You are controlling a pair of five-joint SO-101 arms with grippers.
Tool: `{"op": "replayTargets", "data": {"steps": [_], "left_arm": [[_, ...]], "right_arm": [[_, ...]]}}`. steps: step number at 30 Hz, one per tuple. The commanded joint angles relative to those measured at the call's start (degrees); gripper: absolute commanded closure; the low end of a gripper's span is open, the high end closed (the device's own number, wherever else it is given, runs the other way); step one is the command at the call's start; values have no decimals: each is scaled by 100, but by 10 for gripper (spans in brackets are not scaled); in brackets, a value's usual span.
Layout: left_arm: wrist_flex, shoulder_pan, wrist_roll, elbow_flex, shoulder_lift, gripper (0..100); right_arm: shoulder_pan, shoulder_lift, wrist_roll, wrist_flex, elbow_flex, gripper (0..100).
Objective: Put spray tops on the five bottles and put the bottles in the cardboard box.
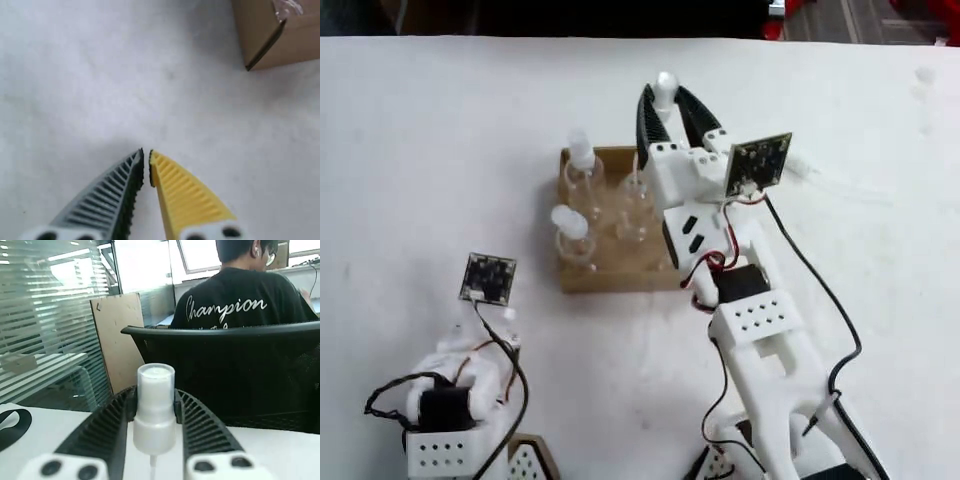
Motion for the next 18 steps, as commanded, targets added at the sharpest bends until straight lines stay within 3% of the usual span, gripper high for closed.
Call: {"op": "replayTargets", "data": {"steps": [1, 18], "left_arm": [[-132, 75, -35, -9, -48, 975], [-132, 75, -35, -9, -48, 975]], "right_arm": [[84, -4, 53, -145, -273, 982], [-101, 57, 79, -136, 369, 982]]}}
